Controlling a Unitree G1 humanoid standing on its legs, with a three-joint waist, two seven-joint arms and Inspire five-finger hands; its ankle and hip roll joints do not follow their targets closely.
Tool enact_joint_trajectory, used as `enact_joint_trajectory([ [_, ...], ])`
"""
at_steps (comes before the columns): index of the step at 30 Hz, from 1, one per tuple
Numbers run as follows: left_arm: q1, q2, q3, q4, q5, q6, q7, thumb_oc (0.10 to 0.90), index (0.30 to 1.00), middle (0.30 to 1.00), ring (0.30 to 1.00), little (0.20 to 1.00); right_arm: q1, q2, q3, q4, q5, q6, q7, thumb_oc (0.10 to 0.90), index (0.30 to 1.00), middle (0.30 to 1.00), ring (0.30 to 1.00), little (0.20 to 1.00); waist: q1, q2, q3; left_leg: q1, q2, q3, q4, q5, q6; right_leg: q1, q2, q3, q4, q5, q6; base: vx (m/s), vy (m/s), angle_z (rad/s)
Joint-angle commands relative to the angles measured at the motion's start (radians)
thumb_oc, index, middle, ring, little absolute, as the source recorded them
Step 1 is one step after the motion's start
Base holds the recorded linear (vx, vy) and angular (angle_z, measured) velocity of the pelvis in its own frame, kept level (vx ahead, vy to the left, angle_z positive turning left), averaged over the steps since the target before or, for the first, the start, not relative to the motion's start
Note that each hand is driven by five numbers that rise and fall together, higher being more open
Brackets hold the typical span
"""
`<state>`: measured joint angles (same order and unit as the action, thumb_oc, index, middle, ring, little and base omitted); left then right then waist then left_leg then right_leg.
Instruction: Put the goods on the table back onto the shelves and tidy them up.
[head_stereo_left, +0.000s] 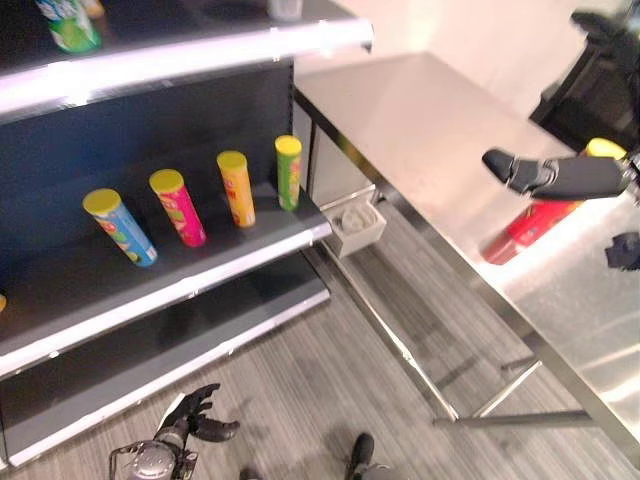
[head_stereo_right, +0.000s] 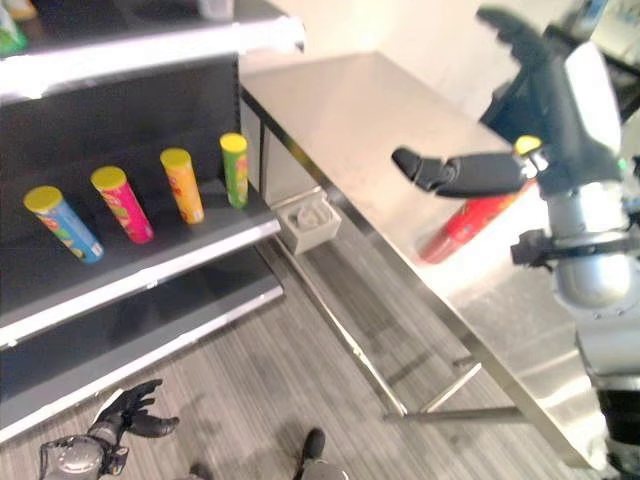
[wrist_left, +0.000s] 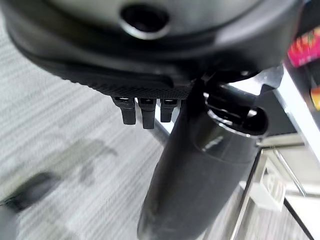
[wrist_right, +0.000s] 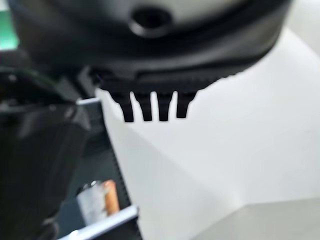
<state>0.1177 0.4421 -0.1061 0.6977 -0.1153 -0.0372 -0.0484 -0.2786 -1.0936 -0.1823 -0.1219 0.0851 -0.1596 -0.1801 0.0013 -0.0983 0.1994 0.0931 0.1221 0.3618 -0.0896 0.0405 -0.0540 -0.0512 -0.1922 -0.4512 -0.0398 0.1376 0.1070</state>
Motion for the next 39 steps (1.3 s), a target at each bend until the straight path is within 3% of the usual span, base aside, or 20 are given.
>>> enact_joint_trajectory([
  [1,0.024,0.048,0.009,-0.053,0.016,-0.048,0.001,0.800,0.900,0.900,0.900,0.900,-0.100,-0.031,-0.102,-0.008,-0.006,-0.020,-0.080,0.800,0.900,0.900,0.900,0.900,0.058,-0.052,-0.111,-0.005,0.002,0.044,0.008,-0.107,0.002,0.111,-0.182,-0.035,0.057,0.126,0.155,0.02,-0.152,-0.12],
  [2,0.024,0.048,0.009,-0.054,0.016,-0.047,0.001,0.800,0.900,0.900,0.900,0.900,-0.099,-0.031,-0.103,-0.009,-0.006,-0.020,-0.080,0.800,0.900,0.900,0.900,0.900,0.058,-0.052,-0.111,-0.005,0.002,0.044,0.008,-0.107,0.002,0.112,-0.181,-0.035,0.056,0.127,0.155,0.09,-0.297,-0.37],
  [3,0.032,0.036,0.017,-0.035,0.020,-0.044,0.000,0.800,0.900,0.900,0.900,0.900,-0.086,-0.034,-0.122,0.003,0.008,-0.011,-0.082,0.800,0.900,0.900,0.900,0.900,0.063,-0.063,-0.128,0.009,0.023,0.058,0.010,-0.093,-0.023,0.152,-0.129,-0.039,-0.037,0.061,0.155,0.12,-0.340,-0.39],
  [4,0.035,0.024,0.024,-0.032,0.015,-0.042,0.003,0.800,0.900,0.900,0.900,0.900,-0.069,-0.032,-0.138,0.009,0.037,-0.017,-0.079,0.800,0.900,0.900,0.900,0.900,0.051,-0.056,-0.134,0.018,0.044,0.061,0.010,-0.081,-0.039,0.157,-0.106,-0.024,-0.042,0.015,0.155,0.13,-0.348,-0.38],
  [8,0.030,0.013,0.013,-0.030,0.009,-0.038,0.004,0.800,0.900,0.900,0.900,0.900,-0.045,-0.030,-0.156,0.024,0.075,-0.019,-0.075,0.800,0.900,0.900,0.900,0.900,0.032,-0.040,-0.134,0.027,0.081,0.055,0.010,-0.060,-0.066,0.164,-0.065,-0.009,-0.044,-0.033,0.140,0.04,-0.178,-0.28],
  [13,0.027,0.003,0.007,-0.042,-0.010,-0.031,0.000,0.800,0.900,0.900,0.900,0.900,-0.018,-0.023,-0.179,0.043,0.140,-0.041,-0.068,0.800,0.900,0.900,0.900,0.900,0.008,-0.010,-0.125,0.028,0.153,0.044,0.024,-0.012,-0.105,0.170,0.017,0.019,-0.047,-0.106,0.088,0.01,-0.252,0.06],
  [15,0.023,0.007,0.003,-0.047,-0.022,-0.027,-0.004,0.800,0.900,0.900,0.900,0.900,-0.020,-0.021,-0.175,0.055,0.220,-0.058,-0.044,0.800,0.900,0.900,0.900,0.900,0.002,-0.002,-0.109,-0.007,0.200,0.026,0.115,-0.009,-0.121,0.173,0.059,0.031,-0.047,-0.140,0.055,-0.03,-0.274,-0.02],
  [17,0.023,0.004,0.005,-0.050,-0.031,-0.030,-0.002,0.800,0.900,0.900,0.900,0.900,-0.052,-0.025,-0.124,0.073,0.270,-0.068,-0.018,0.800,0.900,0.900,0.900,0.900,0.010,0.003,-0.083,-0.049,0.219,-0.016,0.234,-0.023,-0.126,0.180,0.084,0.042,-0.047,-0.164,0.031,-0.07,-0.217,-0.08],
  [18,0.021,0.001,0.007,-0.050,-0.044,-0.034,0.006,0.800,0.900,0.900,0.900,0.900,-0.072,-0.039,-0.078,0.089,0.257,-0.051,-0.003,0.800,0.900,0.900,0.900,0.900,0.039,-0.008,-0.057,-0.119,0.166,-0.120,0.264,-0.020,-0.098,0.169,0.078,0.044,-0.047,-0.152,0.018,-0.09,-0.111,-0.31],
  [19,0.018,-0.004,0.005,-0.047,-0.050,-0.034,0.008,0.800,0.900,0.900,0.900,0.900,-0.078,-0.044,-0.063,0.093,0.257,-0.046,0.006,0.800,0.900,0.900,0.900,0.900,0.046,-0.012,-0.054,-0.147,0.132,-0.172,0.244,-0.032,-0.093,0.171,0.079,0.050,-0.047,-0.153,0.018,-0.06,-0.063,-0.39],
  [22,0.003,-0.003,-0.012,-0.035,-0.053,-0.041,0.013,0.800,0.900,0.900,0.900,0.900,-0.114,-0.054,-0.028,0.121,0.252,-0.045,0.005,0.800,0.900,0.900,0.900,0.900,0.072,-0.013,-0.046,-0.214,0.071,-0.263,0.175,0.008,-0.095,0.178,0.078,0.063,-0.047,-0.149,0.027,0.05,0.044,-0.42],
  [25,0.013,-0.010,-0.017,-0.033,-0.065,-0.049,0.020,0.800,0.900,0.900,0.900,0.900,-0.192,-0.046,0.060,0.144,0.223,-0.042,0.013,0.800,0.900,0.900,0.900,0.900,0.095,0.003,-0.050,-0.205,0.014,-0.374,0.105,0.001,-0.085,0.163,0.085,0.113,-0.047,-0.142,0.037,0.05,0.104,-0.48],
  [27,0.013,-0.014,-0.025,-0.022,-0.059,-0.049,0.017,0.800,0.900,0.900,0.900,0.900,-0.204,-0.026,0.083,0.153,0.212,-0.034,0.017,0.800,0.900,0.900,0.900,0.900,0.086,0.016,-0.069,-0.155,0.009,-0.370,0.053,0.003,-0.082,0.167,0.081,0.131,-0.047,-0.140,0.040,0.14,0.191,-1.17],
  [31,0.023,-0.012,-0.039,-0.004,-0.041,-0.050,0.009,0.800,0.900,0.900,0.900,0.900,-0.233,0.030,0.159,0.174,0.169,-0.005,0.033,0.800,0.900,0.900,0.900,0.900,0.080,0.021,-0.100,-0.060,-0.022,-0.297,0.002,-0.016,-0.049,0.174,0.039,0.177,-0.047,-0.119,0.060,0.15,0.246,-0.57],
  [39,0.033,-0.011,-0.033,0.013,-0.029,-0.047,0.008,0.800,0.900,0.900,0.900,0.900,-0.254,0.041,0.201,0.195,0.134,0.016,0.038,0.800,0.900,0.900,0.900,0.900,0.085,0.007,-0.107,-0.034,-0.039,-0.265,0.002,-0.039,-0.026,0.170,0.012,0.192,-0.046,-0.100,0.079,0.04,0.086,-0.11],
])
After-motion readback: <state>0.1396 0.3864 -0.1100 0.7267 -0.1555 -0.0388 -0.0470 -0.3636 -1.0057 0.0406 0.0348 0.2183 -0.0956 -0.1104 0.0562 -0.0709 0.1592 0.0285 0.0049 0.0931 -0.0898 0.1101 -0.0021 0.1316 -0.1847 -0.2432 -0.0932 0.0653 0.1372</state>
